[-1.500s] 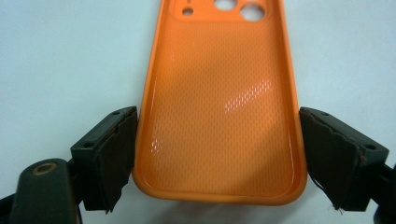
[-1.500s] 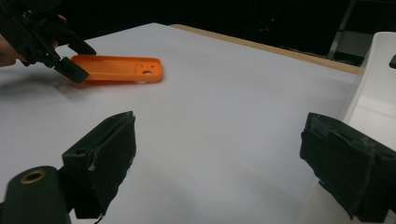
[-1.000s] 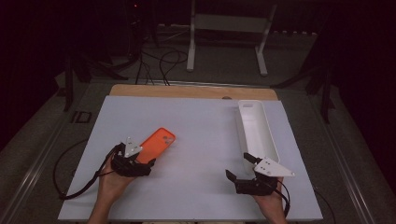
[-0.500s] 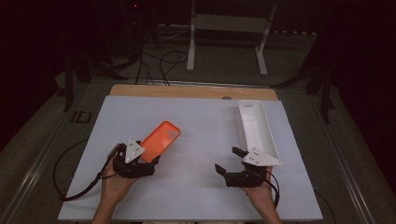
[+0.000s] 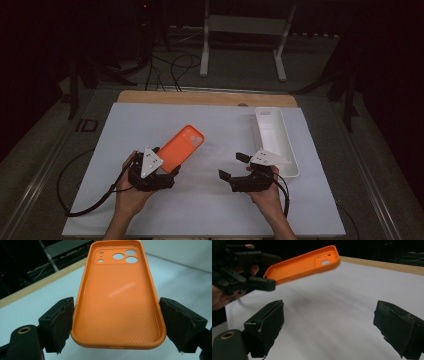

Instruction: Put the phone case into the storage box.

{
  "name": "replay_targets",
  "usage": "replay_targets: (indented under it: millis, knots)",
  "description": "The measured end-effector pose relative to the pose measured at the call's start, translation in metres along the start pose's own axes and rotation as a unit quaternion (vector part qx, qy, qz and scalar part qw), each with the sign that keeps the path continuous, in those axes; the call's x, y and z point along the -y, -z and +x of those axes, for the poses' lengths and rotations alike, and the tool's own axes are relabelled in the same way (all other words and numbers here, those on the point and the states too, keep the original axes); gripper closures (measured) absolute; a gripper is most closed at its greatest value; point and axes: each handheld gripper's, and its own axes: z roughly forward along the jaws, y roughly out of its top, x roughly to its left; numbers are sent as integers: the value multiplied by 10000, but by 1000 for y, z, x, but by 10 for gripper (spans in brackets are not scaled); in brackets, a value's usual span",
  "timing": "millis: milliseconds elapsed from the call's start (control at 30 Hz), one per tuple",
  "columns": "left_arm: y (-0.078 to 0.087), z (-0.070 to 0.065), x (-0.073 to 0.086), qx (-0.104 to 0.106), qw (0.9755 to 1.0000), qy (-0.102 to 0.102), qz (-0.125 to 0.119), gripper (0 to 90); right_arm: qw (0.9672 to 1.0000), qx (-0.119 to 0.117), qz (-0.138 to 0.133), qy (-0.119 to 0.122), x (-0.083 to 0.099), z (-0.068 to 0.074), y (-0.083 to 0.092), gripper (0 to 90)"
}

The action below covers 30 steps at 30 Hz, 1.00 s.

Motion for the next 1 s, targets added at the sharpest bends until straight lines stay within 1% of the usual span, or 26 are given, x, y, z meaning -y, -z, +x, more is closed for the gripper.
replay_targets:
  millis: [67,100,133,200,233,333,367,433,500,567,667,833,933,1000]
  knots:
    - [0,-3,-3,35,10000,-30,-45,163,9999,-79,-21,-86,-3,-1,-3,95]
    - [0,-3,-3,35,10000,-30,-45,163,9999,-79,-21,-86,-3,-1,-3,95]
    - [1,-5,-6,85,9999,-56,-70,163,9997,-150,-30,-206,-7,-1,-7,95]
    - [1,-7,-7,93,9999,-93,-86,163,9995,-178,-24,-247,-9,-2,-9,96]
    - [1,-9,-9,143,9998,-123,-93,163,9993,-219,1,-294,-13,-2,-13,95]
    - [0,-11,-9,137,9998,-123,-103,163,9990,-263,31,-358,-16,-2,-16,95]
    - [0,-14,-10,211,9996,-154,-107,163,9983,-350,44,-462,-19,-3,-20,95]
    - [-1,-15,-10,252,9995,-130,-112,163,9977,-425,48,-532,-22,-4,-23,95]
    - [-2,-15,-9,269,9995,-128,-100,163,9975,-437,52,-549,-23,-5,-25,95]
    - [-3,-17,-8,280,9995,-136,-83,163,9965,-492,139,-660,-24,-6,-32,95]
    - [-3,-19,-8,335,9993,-151,-84,163,9954,-559,190,-754,-25,-6,-37,96]
    - [-3,-20,-8,376,9992,-97,-129,163,9938,-622,340,-860,-27,-5,-47,100]
    - [-3,-21,-8,447,9988,-47,-177,163,9928,-663,362,-933,-28,-5,-51,114]
    - [-3,-22,-8,486,9986,-31,-198,163,9906,-724,387,-1095,-28,-6,-55,122]
